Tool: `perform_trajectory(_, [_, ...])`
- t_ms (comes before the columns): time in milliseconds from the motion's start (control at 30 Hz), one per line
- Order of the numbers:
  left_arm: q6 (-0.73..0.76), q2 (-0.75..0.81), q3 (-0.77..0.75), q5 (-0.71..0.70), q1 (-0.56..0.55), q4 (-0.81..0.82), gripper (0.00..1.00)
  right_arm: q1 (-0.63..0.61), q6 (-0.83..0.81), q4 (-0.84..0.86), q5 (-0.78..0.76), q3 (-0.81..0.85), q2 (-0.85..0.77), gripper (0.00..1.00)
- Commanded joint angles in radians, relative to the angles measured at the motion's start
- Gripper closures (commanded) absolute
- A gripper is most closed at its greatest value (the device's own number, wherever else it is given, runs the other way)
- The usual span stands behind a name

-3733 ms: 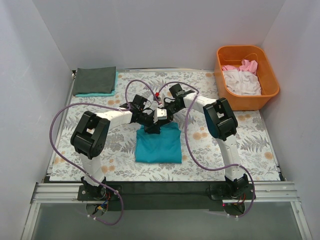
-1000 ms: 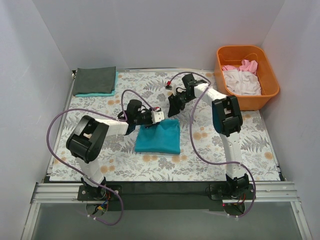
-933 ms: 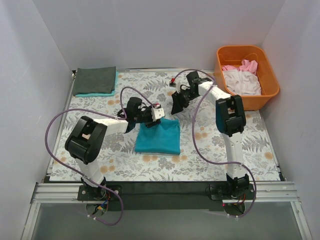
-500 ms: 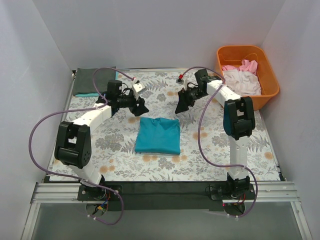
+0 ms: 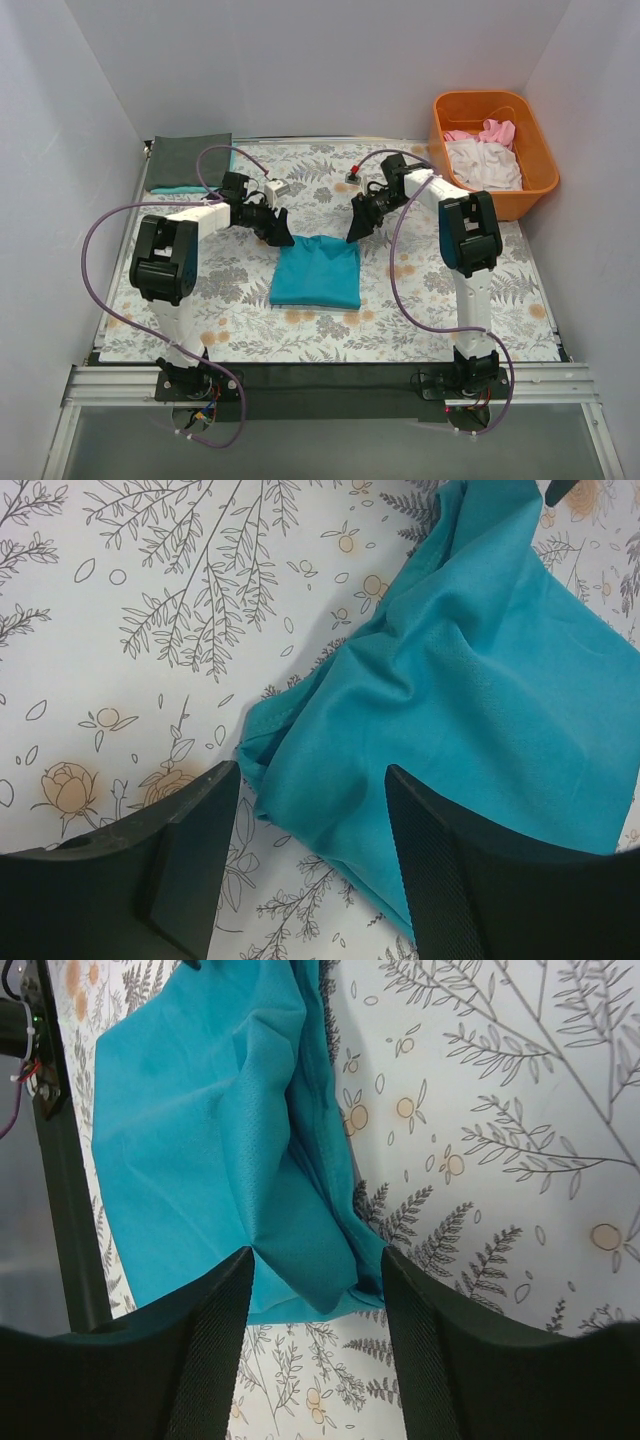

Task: Fold and stack the t-shirts
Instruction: Fold the tshirt

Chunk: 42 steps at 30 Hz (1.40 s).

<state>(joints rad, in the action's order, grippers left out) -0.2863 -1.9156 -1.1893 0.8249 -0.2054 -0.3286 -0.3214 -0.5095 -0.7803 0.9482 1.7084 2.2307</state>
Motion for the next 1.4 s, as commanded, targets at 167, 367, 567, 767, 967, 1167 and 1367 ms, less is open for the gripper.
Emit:
perform_trajectory(167, [0.010, -0.006, -0.038, 0.046, 0.014, -0.007, 0.49, -0.016, -0.041, -0.033, 0.041, -0.047, -0.043, 0.58])
perform_trajectory(367, [0.010, 0.001, -0.044, 0.074, 0.018, -0.010, 0.71, -0.016, -0.061, -0.073, 0.012, -0.049, -0.069, 0.78])
perform_trajectory(567, [0.009, 0.015, -0.046, 0.100, 0.027, -0.015, 1.00, -0.015, -0.050, -0.145, -0.051, 0.020, -0.115, 0.99])
perform_trajectory(767, [0.006, 0.015, -0.044, 0.095, 0.032, 0.002, 1.00, -0.013, -0.064, -0.204, -0.173, 0.045, -0.092, 0.99])
perform_trajectory(967, [-0.025, -0.032, -0.062, 0.068, 0.032, 0.051, 1.00, -0.007, -0.044, -0.191, -0.253, 0.101, 0.001, 0.99])
perform_trajectory(1167, [-0.050, -0.100, -0.075, -0.007, 0.032, 0.076, 1.00, -0.008, 0.012, -0.175, -0.311, 0.298, 0.150, 0.99])
perform_trajectory(1367, [-0.102, -0.092, -0.038, -0.101, 0.032, 0.103, 1.00, -0.010, 0.019, -0.111, -0.423, 0.433, 0.224, 0.99])
